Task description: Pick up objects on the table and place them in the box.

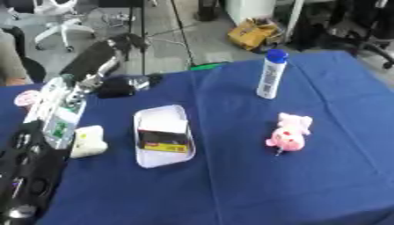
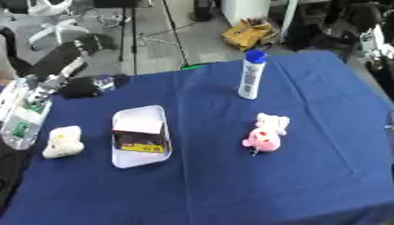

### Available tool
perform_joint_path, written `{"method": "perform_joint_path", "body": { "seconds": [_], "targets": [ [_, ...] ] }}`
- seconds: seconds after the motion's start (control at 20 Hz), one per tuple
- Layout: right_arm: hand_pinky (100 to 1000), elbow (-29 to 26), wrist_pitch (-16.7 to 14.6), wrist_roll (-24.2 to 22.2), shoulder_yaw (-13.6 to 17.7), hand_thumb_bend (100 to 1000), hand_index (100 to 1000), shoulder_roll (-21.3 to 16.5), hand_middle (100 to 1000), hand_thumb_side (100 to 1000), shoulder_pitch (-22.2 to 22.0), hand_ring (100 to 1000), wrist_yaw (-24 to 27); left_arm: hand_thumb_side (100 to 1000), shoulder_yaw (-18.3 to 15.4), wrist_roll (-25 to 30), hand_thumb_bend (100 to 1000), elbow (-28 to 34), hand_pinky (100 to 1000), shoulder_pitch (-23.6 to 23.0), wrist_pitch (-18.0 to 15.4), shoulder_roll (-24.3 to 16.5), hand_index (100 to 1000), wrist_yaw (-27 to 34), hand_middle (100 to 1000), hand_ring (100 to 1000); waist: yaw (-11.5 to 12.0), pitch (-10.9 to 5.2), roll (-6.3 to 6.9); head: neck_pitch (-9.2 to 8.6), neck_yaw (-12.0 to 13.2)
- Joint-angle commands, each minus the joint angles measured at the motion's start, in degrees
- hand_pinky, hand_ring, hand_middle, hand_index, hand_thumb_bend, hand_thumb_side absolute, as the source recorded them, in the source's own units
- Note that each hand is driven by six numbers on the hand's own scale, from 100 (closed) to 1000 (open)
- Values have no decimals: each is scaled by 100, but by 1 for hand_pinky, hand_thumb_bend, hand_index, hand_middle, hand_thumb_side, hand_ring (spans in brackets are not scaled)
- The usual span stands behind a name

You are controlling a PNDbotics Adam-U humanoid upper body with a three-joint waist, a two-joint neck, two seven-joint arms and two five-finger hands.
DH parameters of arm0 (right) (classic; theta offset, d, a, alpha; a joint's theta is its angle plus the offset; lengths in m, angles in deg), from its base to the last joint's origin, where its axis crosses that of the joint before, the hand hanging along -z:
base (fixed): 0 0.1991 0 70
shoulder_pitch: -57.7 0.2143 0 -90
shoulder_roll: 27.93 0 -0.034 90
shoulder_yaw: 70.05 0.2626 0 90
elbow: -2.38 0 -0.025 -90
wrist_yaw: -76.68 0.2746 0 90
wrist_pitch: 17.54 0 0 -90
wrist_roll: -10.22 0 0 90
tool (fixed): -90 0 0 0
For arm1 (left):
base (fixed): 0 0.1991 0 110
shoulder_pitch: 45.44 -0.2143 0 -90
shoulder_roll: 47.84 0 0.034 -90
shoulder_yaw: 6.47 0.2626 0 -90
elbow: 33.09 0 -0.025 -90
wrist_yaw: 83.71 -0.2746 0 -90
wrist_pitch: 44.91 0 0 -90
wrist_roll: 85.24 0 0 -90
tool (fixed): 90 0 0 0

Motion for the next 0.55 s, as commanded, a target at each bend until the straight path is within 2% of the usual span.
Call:
{"method": "perform_joint_path", "body": {
  "seconds": [0.05,0.1,0.2,0.35,0.55],
  "targets": [
    [791,-46,-9,-1,68,294,909,-106,782,688,62,795,27,941,-255,-871,609,563,851,-149,322,-239,883,970,874,832,14,-57,-68,-13,-3],
    [792,-48,-10,1,71,293,910,-105,783,688,66,796,27,959,-320,-1037,537,677,834,-283,374,-258,879,1207,860,817,28,-46,-69,-9,11],
    [792,-55,-12,5,74,293,910,-103,783,688,75,795,28,958,-477,-1384,531,995,832,-666,441,-327,879,1790,857,814,48,-26,-69,4,41],
    [792,-69,-19,5,72,289,910,-101,783,686,84,795,34,948,-642,-1613,506,1259,822,-1184,530,-396,879,2552,850,805,91,-9,-76,51,37],
    [792,-77,-19,7,74,288,910,-98,783,684,82,796,38,942,-786,-1769,503,1346,814,-1422,539,-398,877,3098,843,798,109,-7,-83,75,54]
  ]
}}
